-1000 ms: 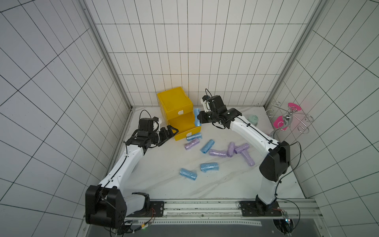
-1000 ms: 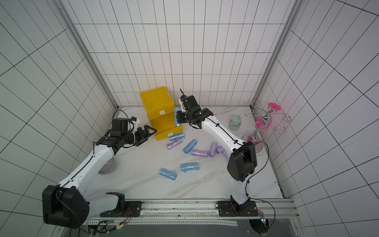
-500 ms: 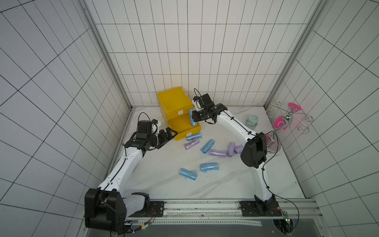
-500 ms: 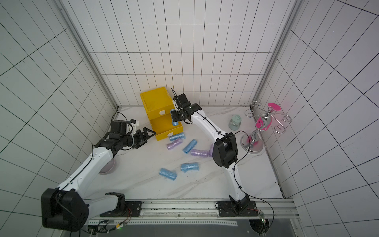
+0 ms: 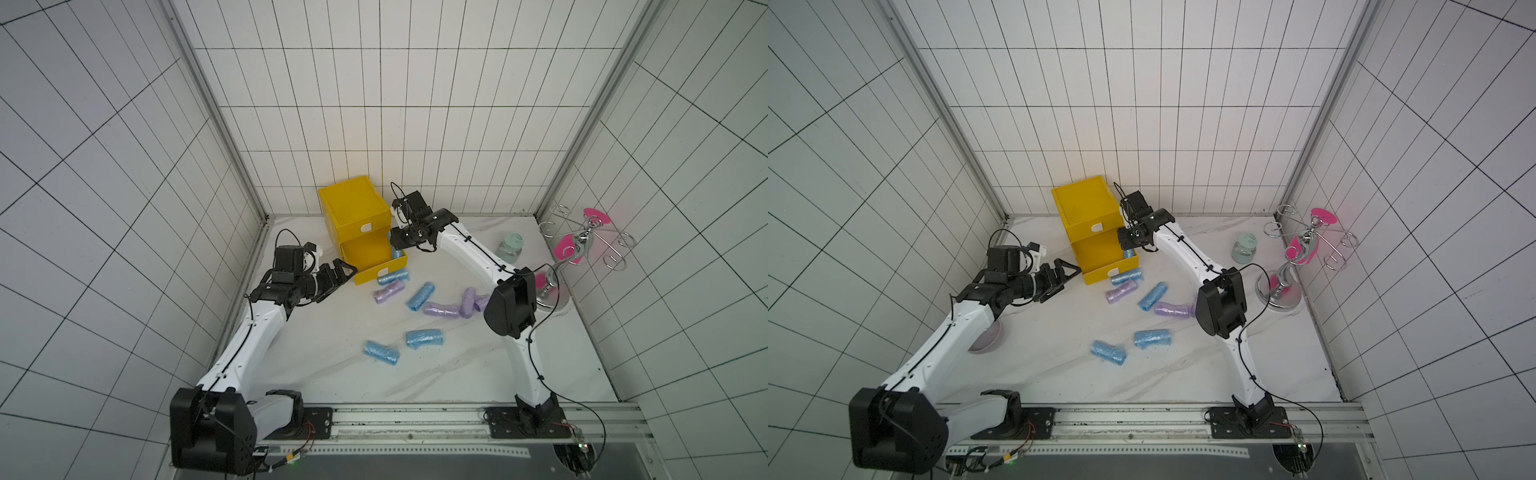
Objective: Sort the rolls of trash bags by color and place them into the drawer
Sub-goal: Place the roll of trash bags in the drawer, then pick up the roll of trash bags from the center of the board.
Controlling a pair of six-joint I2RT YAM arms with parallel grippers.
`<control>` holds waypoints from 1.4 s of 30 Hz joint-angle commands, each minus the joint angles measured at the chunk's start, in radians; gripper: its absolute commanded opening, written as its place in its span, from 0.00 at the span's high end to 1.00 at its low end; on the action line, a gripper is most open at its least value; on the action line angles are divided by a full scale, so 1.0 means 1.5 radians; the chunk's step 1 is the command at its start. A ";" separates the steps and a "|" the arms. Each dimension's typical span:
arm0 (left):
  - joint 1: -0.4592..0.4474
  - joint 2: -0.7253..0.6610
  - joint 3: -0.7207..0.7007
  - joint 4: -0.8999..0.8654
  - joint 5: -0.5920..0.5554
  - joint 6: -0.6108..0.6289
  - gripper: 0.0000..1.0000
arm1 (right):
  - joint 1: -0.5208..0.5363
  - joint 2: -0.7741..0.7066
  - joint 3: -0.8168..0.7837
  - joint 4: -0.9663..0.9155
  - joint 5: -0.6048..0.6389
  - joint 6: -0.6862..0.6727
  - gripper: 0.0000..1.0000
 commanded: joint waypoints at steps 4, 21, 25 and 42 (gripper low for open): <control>0.004 -0.024 -0.008 -0.014 -0.001 0.017 0.02 | 0.000 -0.024 0.027 -0.006 0.013 0.016 0.51; -0.074 -0.086 -0.071 -0.023 -0.073 0.006 0.03 | -0.022 -0.342 -0.509 0.179 -0.014 0.184 0.63; -0.110 -0.101 -0.088 -0.011 -0.104 -0.011 0.03 | -0.042 -0.367 -0.629 0.242 -0.051 0.235 0.64; -0.159 -0.106 -0.121 0.010 -0.129 -0.034 0.04 | -0.089 -0.273 -0.780 0.443 -0.150 0.360 0.49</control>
